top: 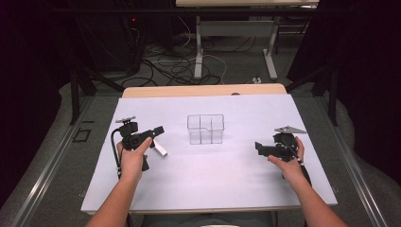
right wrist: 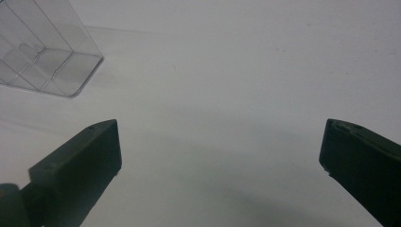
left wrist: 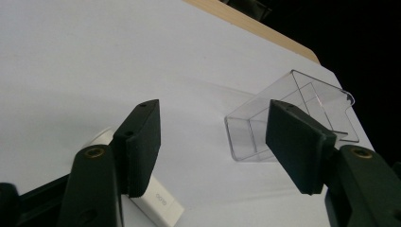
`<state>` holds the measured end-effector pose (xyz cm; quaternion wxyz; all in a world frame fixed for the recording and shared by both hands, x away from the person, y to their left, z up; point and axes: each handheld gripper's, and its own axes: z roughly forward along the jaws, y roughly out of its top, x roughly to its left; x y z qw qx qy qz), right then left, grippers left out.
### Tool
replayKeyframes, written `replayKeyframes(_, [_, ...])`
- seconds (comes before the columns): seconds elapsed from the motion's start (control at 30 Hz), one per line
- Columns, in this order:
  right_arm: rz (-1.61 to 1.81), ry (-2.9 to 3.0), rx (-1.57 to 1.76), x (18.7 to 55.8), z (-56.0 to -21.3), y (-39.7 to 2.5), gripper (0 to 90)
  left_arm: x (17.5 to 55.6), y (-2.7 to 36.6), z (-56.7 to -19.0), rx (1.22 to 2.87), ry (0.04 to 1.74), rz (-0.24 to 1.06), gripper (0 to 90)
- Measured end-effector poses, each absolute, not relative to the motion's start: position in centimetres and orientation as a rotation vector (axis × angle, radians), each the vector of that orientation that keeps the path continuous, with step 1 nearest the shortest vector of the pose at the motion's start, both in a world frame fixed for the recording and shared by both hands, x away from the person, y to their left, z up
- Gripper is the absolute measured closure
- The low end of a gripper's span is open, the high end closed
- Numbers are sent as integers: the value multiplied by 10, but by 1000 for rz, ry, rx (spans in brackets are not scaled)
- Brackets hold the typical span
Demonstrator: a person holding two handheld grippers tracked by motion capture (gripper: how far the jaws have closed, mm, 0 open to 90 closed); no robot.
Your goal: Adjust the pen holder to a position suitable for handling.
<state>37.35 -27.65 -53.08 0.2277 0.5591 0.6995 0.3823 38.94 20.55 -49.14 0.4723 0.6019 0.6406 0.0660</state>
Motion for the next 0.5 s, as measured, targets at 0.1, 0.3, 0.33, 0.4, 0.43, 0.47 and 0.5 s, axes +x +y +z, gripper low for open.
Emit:
replayKeyframes(0.1, [1055, 1928, 1535, 374, -531, -277, 0, 388, 208, -496, 1519, 1551, 197, 327])
replayKeyframes(0.3, [1058, 1931, 1524, 373, -529, -276, 0, 385, 217, -507, 1516, 1598, 191, 323])
replayKeyframes(0.33, [1058, 1930, 1526, 373, -530, -276, 0, 384, 219, -508, 1509, 1606, 170, 321])
replayKeyframes(0.4, [1057, 1931, 1528, 373, -530, -276, 0, 383, 222, -510, 1524, 1618, 165, 318])
replayKeyframes(0.43, [1059, 1931, 1529, 373, -530, -276, 0, 383, 222, -511, 1521, 1615, 172, 318])
replayKeyframes(0.47, [1063, 1930, 1531, 373, -530, -276, 0, 382, 222, -512, 1503, 1620, 167, 314])
replayKeyframes(0.5, [1067, 1931, 1531, 373, -529, -276, 0, 382, 223, -512, 1501, 1620, 163, 307])
